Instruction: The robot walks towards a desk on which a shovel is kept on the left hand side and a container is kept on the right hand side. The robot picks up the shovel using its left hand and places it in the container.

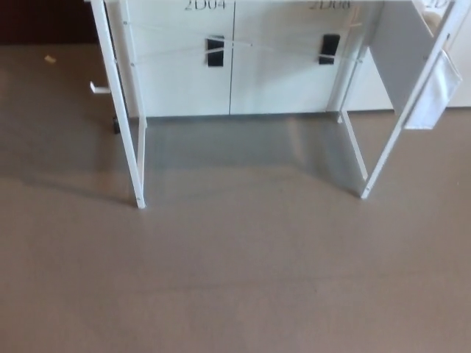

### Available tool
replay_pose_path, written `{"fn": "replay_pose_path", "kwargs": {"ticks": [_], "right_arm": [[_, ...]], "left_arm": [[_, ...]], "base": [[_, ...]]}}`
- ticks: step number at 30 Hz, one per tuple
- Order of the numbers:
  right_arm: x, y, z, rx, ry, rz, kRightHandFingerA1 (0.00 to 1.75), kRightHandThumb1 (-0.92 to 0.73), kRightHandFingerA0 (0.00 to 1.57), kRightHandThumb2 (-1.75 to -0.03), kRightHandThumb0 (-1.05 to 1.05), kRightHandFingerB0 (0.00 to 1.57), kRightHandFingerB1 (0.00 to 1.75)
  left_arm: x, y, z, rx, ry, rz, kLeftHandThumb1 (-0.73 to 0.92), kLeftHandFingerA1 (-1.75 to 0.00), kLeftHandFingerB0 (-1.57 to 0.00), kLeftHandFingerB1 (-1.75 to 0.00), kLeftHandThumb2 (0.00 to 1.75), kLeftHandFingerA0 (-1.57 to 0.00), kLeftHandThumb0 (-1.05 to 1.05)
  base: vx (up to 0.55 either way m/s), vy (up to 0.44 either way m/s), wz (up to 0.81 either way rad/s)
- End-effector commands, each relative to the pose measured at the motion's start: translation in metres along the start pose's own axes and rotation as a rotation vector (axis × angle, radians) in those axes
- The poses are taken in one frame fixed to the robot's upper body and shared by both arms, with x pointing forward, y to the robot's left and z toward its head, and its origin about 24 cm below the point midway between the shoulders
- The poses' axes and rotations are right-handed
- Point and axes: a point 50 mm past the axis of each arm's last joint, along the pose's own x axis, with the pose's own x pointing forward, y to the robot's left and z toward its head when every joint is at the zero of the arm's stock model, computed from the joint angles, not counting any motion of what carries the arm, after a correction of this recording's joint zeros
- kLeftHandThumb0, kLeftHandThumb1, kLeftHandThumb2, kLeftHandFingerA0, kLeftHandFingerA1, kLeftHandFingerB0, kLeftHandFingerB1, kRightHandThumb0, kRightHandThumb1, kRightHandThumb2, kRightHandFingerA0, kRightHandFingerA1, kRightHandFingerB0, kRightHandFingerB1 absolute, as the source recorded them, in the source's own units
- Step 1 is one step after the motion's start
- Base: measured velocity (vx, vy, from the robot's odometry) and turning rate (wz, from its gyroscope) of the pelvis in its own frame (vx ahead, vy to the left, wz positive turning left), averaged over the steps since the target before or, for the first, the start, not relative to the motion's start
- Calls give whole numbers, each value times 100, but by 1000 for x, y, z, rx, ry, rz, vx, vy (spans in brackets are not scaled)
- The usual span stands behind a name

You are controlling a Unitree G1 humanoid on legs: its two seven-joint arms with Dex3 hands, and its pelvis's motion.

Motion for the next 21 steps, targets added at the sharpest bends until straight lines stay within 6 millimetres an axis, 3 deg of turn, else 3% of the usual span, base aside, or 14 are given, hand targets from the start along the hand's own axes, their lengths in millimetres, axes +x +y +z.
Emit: {"fn": "replay_pose_path", "kwargs": {"ticks": [1, 7, 13, 14, 15, 21], "right_arm": [[-1, -4, 3, -19, -8, -21, 66, -34, 91, -75, -51, 59, 57], [0, -5, 0, -13, 3, -25, 66, -34, 91, -74, -50, 61, 58], [0, -4, 1, -42, -4, -16, 65, -35, 92, -75, -55, 61, 57], [-1, -4, 1, -44, -1, -13, 51, -41, 95, -54, -49, 67, 47], [-1, -4, 0, -41, 0, -13, 65, -36, 93, -75, -56, 63, 58], [-1, -4, -2, -31, 8, -14, 66, -34, 92, -75, -53, 58, 56]], "left_arm": [[1, 1, 5, 21, -31, 4, 57, -39, -33, -35, 57, -42, -23], [0, 2, 4, 24, -28, -5, 58, -40, -34, -35, 58, -43, -25], [0, 2, 3, 27, -19, -2, 60, -40, -34, -35, 59, -42, -25], [0, 3, 3, 33, -21, -6, 60, -40, -33, -35, 58, -42, -26], [0, 2, 3, 32, -23, -6, 59, -40, -33, -35, 58, -42, -26], [-1, 3, 3, 37, -16, 0, 59, -40, -33, -35, 58, -42, -25]], "base": [[386, -108, 13], [335, -159, 6], [224, 101, -15], [398, 239, -20], [314, 241, 63], [264, 182, -14]]}}
